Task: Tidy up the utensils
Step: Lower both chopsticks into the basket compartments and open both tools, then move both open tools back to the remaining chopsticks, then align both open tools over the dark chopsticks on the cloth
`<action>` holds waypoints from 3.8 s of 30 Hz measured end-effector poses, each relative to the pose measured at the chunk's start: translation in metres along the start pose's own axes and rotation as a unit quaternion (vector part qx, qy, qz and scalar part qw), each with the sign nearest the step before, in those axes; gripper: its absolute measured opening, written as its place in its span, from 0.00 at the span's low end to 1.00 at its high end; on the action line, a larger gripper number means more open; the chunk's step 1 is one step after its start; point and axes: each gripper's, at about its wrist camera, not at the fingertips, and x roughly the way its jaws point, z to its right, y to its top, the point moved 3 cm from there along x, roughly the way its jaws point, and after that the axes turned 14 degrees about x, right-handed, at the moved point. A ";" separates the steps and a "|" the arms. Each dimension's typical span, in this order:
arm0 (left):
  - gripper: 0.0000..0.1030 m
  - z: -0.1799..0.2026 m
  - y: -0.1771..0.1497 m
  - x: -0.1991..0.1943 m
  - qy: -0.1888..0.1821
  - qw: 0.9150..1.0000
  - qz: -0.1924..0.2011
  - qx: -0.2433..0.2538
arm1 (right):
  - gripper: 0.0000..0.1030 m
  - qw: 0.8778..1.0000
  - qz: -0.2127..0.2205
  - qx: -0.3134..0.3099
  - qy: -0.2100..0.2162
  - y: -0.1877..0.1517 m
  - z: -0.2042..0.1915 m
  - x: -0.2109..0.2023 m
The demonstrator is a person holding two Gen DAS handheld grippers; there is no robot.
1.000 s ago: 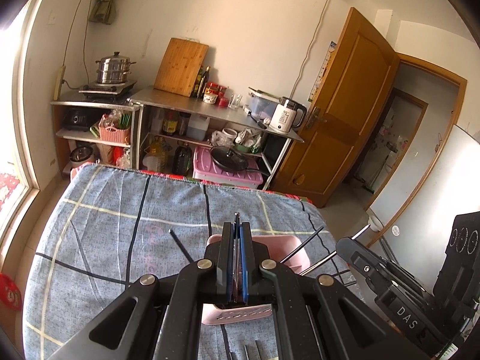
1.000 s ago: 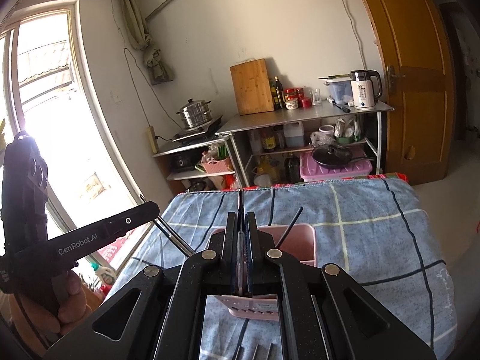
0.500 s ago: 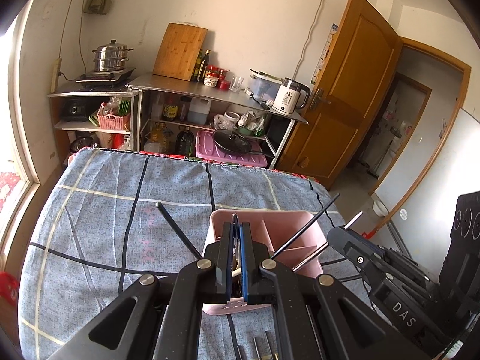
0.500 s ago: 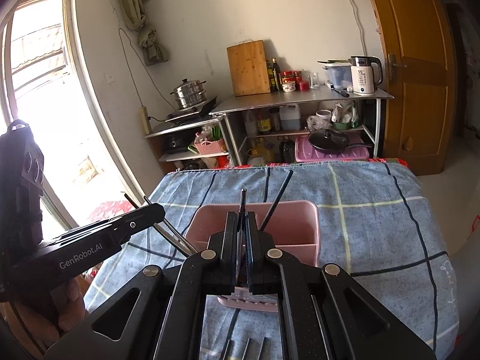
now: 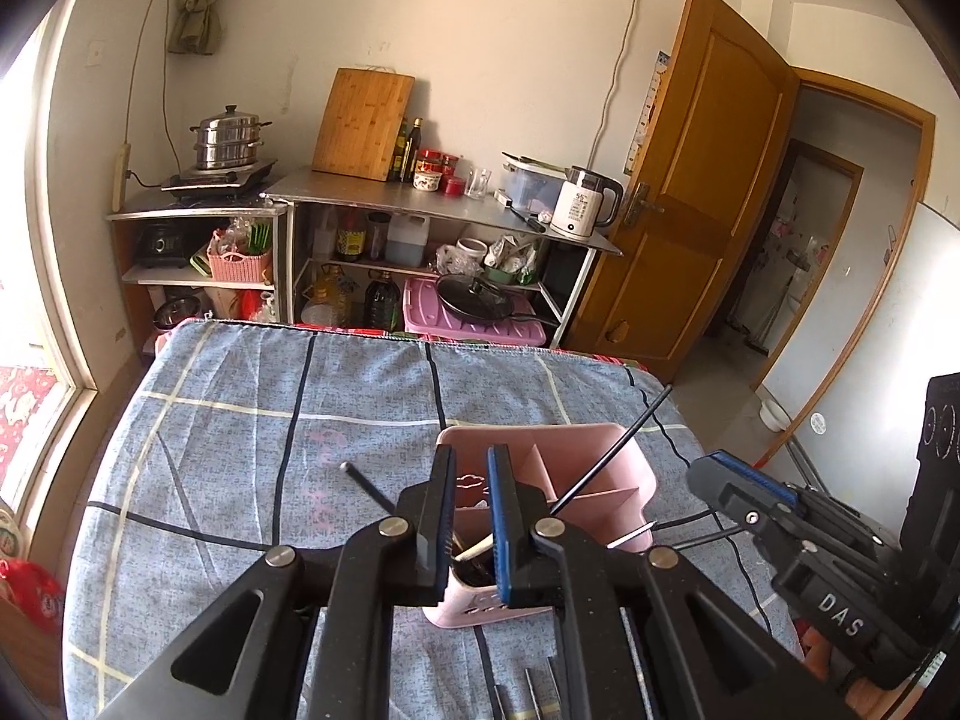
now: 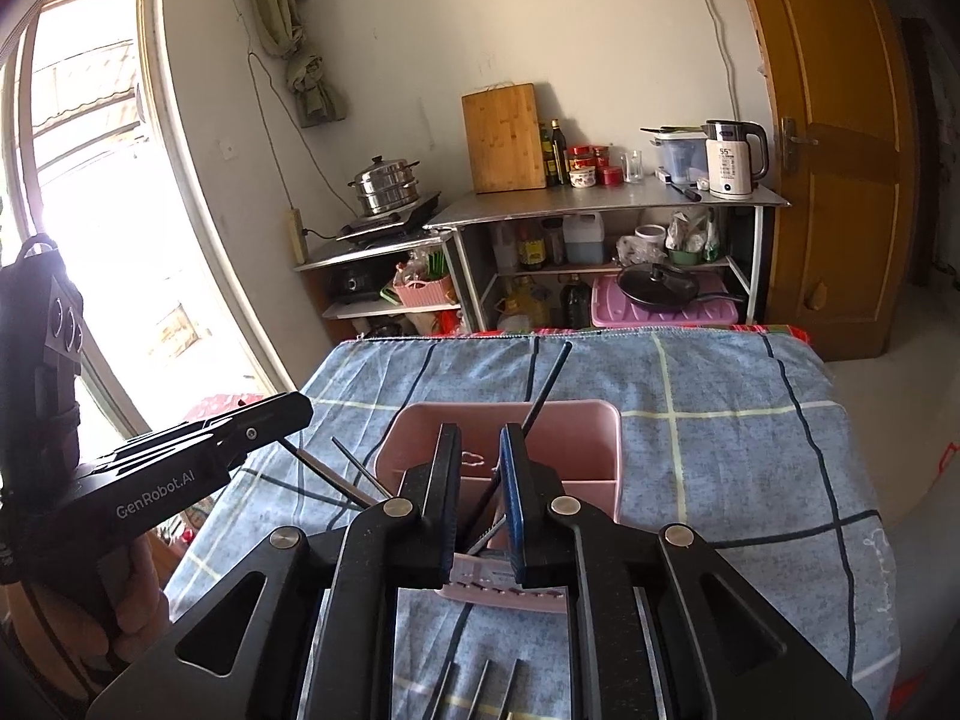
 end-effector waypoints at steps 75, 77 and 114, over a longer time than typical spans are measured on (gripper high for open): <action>0.13 0.047 -0.219 -0.041 -0.040 0.995 -0.092 -0.024 | 0.13 0.982 -0.176 0.034 -0.050 -0.211 0.064 -0.001; 0.13 0.048 -0.219 -0.037 -0.041 0.994 -0.095 -0.025 | 0.13 0.983 -0.175 0.034 -0.051 -0.210 0.064 0.001; 0.13 0.055 -0.223 -0.024 -0.050 0.992 -0.110 -0.027 | 0.14 0.980 -0.179 0.020 -0.081 -0.206 0.058 0.009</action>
